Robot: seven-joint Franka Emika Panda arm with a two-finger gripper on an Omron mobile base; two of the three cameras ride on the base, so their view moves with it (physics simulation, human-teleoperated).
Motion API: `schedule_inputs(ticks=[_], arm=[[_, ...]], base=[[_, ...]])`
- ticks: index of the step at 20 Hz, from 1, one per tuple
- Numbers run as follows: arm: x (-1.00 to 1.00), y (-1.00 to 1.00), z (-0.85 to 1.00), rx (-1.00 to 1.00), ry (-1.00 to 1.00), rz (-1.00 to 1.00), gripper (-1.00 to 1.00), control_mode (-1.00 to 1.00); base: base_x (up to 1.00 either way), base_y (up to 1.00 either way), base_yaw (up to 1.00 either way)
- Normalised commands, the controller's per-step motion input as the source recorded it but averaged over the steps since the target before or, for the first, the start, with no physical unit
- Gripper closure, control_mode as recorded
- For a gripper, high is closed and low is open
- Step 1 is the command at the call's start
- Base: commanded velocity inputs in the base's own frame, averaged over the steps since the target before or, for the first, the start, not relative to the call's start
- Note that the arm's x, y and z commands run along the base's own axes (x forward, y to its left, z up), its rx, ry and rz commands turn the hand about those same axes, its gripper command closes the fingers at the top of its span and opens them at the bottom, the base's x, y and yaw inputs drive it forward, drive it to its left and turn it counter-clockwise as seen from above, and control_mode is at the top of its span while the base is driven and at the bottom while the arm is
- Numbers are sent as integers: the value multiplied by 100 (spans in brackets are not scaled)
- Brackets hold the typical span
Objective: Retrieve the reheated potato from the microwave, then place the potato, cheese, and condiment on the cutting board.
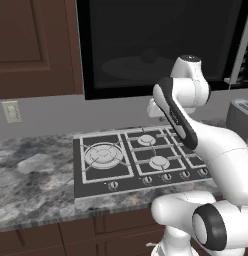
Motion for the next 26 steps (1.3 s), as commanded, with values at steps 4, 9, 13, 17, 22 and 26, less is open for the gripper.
schedule_inputs(ticks=[4, 9, 13, 17, 22, 26], arm=[[-8, 0, -1, 0, 0, 0, -100, -100], [-33, -9, 0, 0, -13, 0, -100, -100], [-25, -23, 22, 0, -26, 0, -100, -100], [-13, -33, 33, -1, -27, 0, -100, -100], [-6, -41, 42, -3, -36, 0, -100, -100], [-3, -43, 47, 0, -30, 0, -100, -100]], base=[[0, 0, 0], [0, 0, 0], [0, 0, 0], [0, 0, 0], [0, 0, 0], [0, 0, 0]])
